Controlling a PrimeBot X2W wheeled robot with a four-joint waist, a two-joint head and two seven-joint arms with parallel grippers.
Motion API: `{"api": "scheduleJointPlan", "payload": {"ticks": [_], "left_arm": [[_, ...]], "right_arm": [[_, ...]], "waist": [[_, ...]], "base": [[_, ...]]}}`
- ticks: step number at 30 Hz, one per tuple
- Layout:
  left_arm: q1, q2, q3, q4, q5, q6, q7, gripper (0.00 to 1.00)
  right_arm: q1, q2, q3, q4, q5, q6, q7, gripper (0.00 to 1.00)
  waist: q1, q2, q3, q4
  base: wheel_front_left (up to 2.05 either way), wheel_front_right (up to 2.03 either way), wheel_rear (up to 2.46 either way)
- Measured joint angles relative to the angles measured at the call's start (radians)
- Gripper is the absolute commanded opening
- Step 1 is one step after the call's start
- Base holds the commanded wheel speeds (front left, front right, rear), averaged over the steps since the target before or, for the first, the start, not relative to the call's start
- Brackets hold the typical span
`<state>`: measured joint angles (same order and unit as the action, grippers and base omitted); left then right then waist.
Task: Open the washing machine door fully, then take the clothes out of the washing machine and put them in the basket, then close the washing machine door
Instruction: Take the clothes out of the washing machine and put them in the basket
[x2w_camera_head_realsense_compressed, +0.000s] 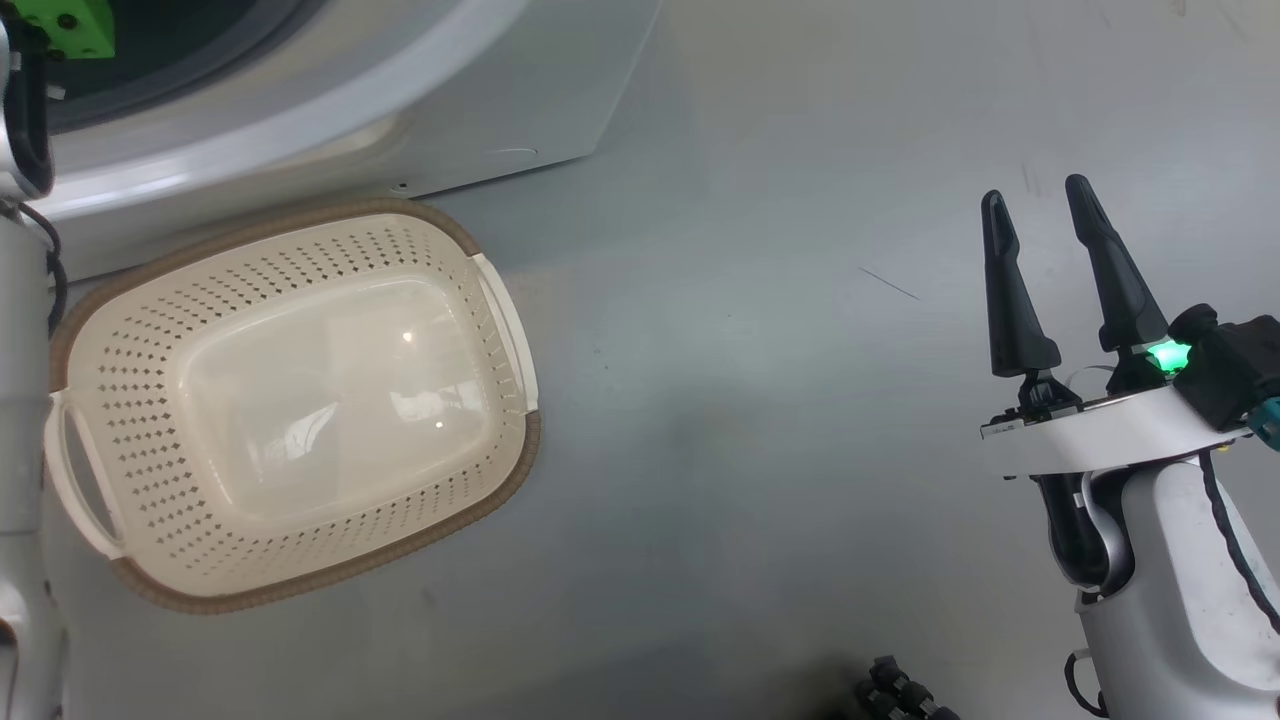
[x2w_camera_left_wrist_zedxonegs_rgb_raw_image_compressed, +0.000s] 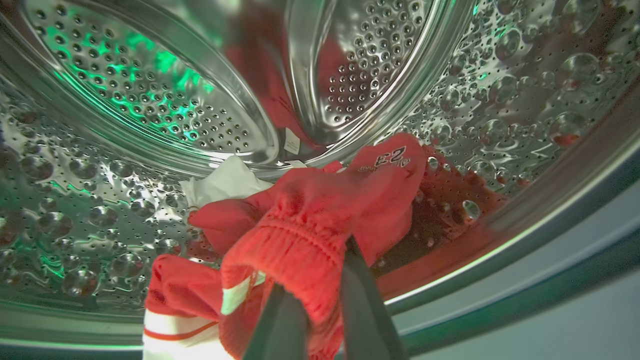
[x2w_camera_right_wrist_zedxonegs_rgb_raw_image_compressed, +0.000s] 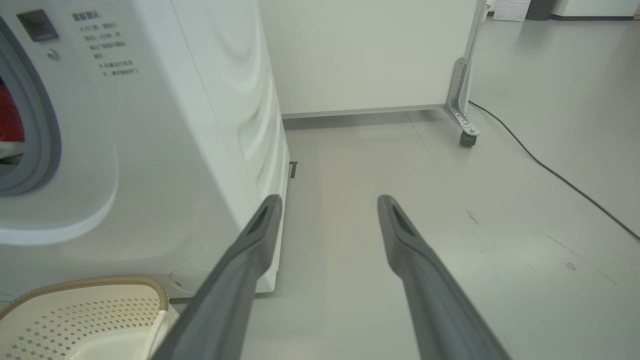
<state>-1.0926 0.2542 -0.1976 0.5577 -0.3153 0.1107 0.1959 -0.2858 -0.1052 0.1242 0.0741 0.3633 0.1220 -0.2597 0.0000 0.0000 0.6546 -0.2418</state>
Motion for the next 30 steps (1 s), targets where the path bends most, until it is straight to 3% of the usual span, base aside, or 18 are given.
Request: {"api": "scheduleJointPlan", "payload": {"ticks": [24, 30], "left_arm": [[0.379, -0.161, 0.06, -0.154, -0.005, 0.007, -0.406, 0.0], [0.487, -0.185, 0.068, -0.19, 0.005, 0.007, -0.437, 0.0]], "right_arm": [[0.071, -0.048, -0.021, 0.001, -0.053, 0.0, 0.0, 1.0], [0.098, -0.047, -0.016, 0.007, -0.063, 0.0, 0.0, 1.0]], "waist": [[0.0, 0.0, -0.129, 0.125], [0.0, 0.0, -0.184, 0.153]], "base": [[0.0, 0.0, 0.0], [0.0, 0.0, 0.0]]}}
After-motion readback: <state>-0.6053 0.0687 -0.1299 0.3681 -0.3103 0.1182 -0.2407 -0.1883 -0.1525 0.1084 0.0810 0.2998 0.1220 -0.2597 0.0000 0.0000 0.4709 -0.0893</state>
